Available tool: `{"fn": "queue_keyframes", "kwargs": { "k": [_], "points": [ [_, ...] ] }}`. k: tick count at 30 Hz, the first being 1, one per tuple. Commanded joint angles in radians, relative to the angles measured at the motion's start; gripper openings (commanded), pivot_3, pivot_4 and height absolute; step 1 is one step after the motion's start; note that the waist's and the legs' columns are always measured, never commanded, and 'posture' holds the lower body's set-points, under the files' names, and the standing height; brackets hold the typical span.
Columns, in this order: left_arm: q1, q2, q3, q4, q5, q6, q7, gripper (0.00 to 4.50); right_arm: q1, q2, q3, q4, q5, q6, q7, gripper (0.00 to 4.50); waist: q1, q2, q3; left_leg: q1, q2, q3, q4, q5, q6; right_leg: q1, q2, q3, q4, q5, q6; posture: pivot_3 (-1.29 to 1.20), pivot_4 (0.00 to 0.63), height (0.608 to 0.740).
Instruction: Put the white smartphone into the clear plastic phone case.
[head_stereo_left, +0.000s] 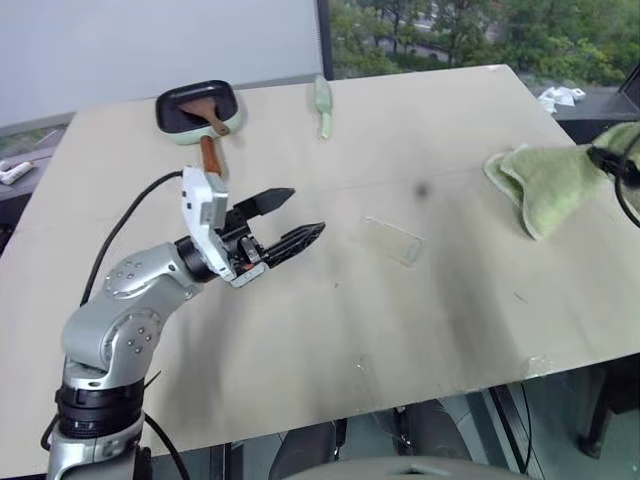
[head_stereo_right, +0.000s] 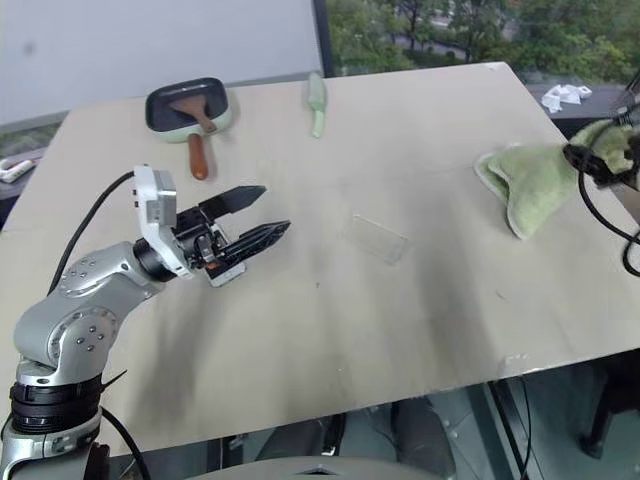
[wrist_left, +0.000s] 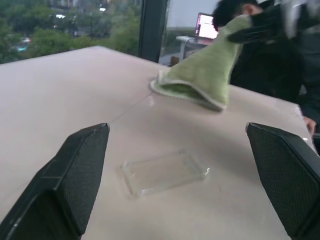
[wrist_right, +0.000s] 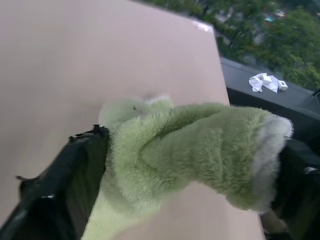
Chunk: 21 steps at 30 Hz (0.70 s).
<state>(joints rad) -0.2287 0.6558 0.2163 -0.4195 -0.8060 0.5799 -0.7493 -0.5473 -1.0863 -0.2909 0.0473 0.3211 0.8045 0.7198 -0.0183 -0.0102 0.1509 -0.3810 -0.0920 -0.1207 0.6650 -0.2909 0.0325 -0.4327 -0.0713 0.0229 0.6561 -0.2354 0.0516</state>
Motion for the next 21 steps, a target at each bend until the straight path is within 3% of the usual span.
{"fn": "queue_keyframes", "kwargs": {
  "k": [1,4,6,8,10,12,15,19,21],
  "points": [
    [0.015,0.017,0.022,-0.021,0.015,-0.028,-0.018,4.50,0.107,-0.097,-0.032,-0.097,0.067,-0.031,0.211,4.46,0.005,0.000,0.000,0.000,0.000,0.000,0.000,0.000,0.000,0.001,0.000,0.000,0.000,0.000,0.000,0.00,0.150,0.740],
    [0.018,0.016,0.026,-0.023,0.022,-0.029,-0.016,4.50,0.179,-0.154,-0.029,-0.098,0.106,-0.020,0.338,4.46,0.005,0.000,0.000,0.001,0.000,0.001,0.002,-0.001,0.001,0.001,0.000,0.000,0.000,0.000,0.001,0.00,0.150,0.740],
    [0.023,0.016,0.030,-0.027,0.027,-0.031,-0.015,4.50,0.376,-0.262,-0.025,-0.102,0.039,-0.120,0.505,4.46,0.016,0.001,0.000,0.001,0.000,0.001,0.003,-0.001,0.001,0.001,0.000,0.001,0.001,0.001,0.002,0.00,0.150,0.740],
    [0.031,0.019,0.039,-0.032,0.028,-0.032,-0.016,4.50,0.438,-0.320,-0.017,-0.036,-0.039,-0.246,0.517,4.46,0.028,0.000,0.000,0.000,0.000,-0.001,0.003,-0.001,0.002,0.002,0.000,-0.003,-0.001,0.001,0.002,0.00,0.150,0.740],
    [0.049,0.026,0.054,-0.045,0.022,-0.029,-0.016,4.50,0.256,-0.274,-0.002,0.071,-0.037,-0.280,0.400,4.46,0.022,0.002,0.001,0.000,0.000,0.002,0.004,-0.001,0.002,0.002,0.000,-0.002,-0.001,0.002,0.003,0.00,0.150,0.740],
    [0.078,0.038,0.069,-0.060,0.022,-0.024,-0.019,4.50,0.134,-0.232,0.011,0.113,0.018,-0.239,0.409,4.46,0.006,0.005,0.003,0.002,-0.001,0.008,0.004,-0.001,0.002,0.002,0.000,0.003,-0.001,0.003,0.006,0.00,0.150,0.740],
    [0.146,0.075,0.094,-0.073,0.036,-0.028,-0.051,4.50,0.186,-0.255,0.080,0.125,-0.081,-0.393,0.451,4.46,0.005,0.000,0.000,0.003,0.002,0.008,0.003,-0.001,0.002,0.003,0.001,0.005,-0.001,0.003,0.005,0.00,0.150,0.740],
    [0.221,0.131,0.130,-0.070,0.075,-0.051,-0.092,4.50,-0.027,-0.140,0.101,0.158,-0.012,-0.250,0.376,4.46,0.002,0.004,0.003,0.001,0.003,0.008,0.003,-0.002,0.003,0.002,0.002,0.004,-0.003,0.003,0.005,0.00,0.150,0.740],
    [0.229,0.144,0.142,-0.071,0.074,-0.046,-0.098,4.50,0.077,-0.218,0.153,0.184,-0.111,-0.447,0.485,4.46,0.014,0.005,0.004,0.002,0.002,0.010,0.003,-0.002,0.003,0.001,0.001,0.005,-0.003,0.003,0.005,0.00,0.150,0.740]
  ]
}}
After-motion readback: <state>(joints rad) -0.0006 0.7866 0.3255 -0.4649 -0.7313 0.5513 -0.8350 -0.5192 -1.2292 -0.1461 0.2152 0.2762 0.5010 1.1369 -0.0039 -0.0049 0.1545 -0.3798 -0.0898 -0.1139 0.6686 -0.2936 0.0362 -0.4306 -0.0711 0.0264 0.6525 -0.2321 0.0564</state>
